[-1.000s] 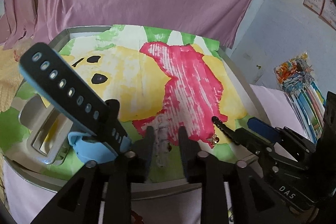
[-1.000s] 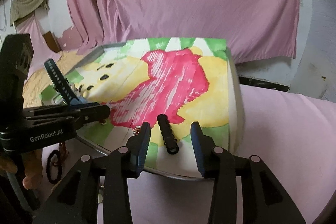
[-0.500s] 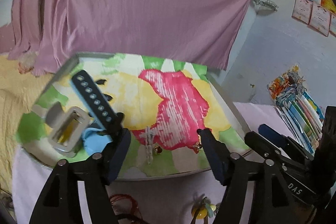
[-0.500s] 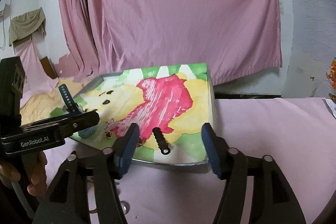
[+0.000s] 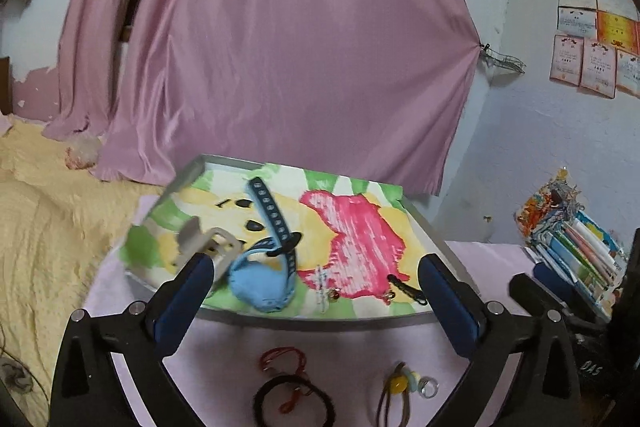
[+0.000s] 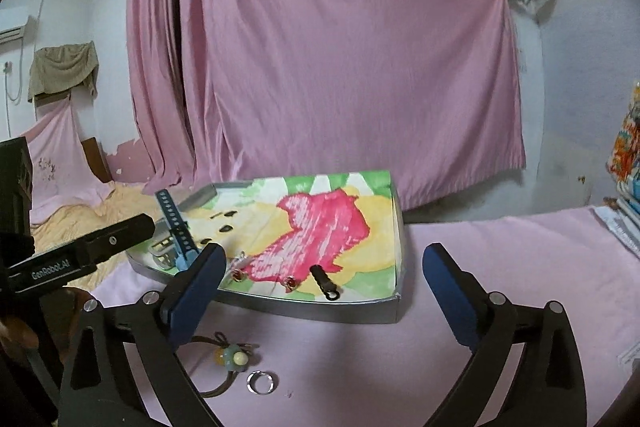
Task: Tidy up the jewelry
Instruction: 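Withdraw both tools from the tray back over the remaining jewelry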
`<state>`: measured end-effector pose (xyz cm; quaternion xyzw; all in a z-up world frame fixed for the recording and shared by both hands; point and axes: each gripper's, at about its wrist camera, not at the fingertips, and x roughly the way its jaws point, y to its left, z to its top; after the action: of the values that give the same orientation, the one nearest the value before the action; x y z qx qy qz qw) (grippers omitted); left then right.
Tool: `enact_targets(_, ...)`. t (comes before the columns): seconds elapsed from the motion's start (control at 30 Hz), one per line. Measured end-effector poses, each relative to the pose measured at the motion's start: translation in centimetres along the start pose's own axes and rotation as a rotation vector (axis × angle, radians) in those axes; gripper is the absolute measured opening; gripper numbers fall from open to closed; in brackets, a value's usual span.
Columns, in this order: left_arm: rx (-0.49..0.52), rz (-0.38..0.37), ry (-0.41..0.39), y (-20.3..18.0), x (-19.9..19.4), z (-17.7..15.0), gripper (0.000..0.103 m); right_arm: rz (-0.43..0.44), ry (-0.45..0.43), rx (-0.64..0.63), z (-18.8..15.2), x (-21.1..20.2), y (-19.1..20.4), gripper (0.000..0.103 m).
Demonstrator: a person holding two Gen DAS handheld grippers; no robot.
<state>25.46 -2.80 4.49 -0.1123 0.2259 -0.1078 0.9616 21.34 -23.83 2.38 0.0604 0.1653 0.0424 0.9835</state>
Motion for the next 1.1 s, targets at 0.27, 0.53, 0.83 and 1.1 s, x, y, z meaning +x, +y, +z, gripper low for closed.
enact_targets(0.27, 0.057, 0.038, -0.083, 0.2, -3.6, -1.4, 0.103, 0.004, -0.082, -0.031, -0.6, -2.9, 1.2, 0.101)
enact_targets(0.53, 0.08, 0.084, -0.113, 0.6, -6.2, -2.8, 0.103, -0.029, -0.097, -0.055, -1.8, -5.2, 1.7, 0.101)
enact_targets(0.83, 0.055, 0.114, -0.083, 1.7, -7.2, -5.0, 0.103, -0.041, -0.064, -0.06, -2.9, -6.0, 1.6, 0.101)
enact_targets(1.1, 0.041, 0.119, -0.017, 2.4, -6.7, -5.8, 0.103, -0.048, 0.027, -0.08, -3.7, -4.7, 1.6, 0.101)
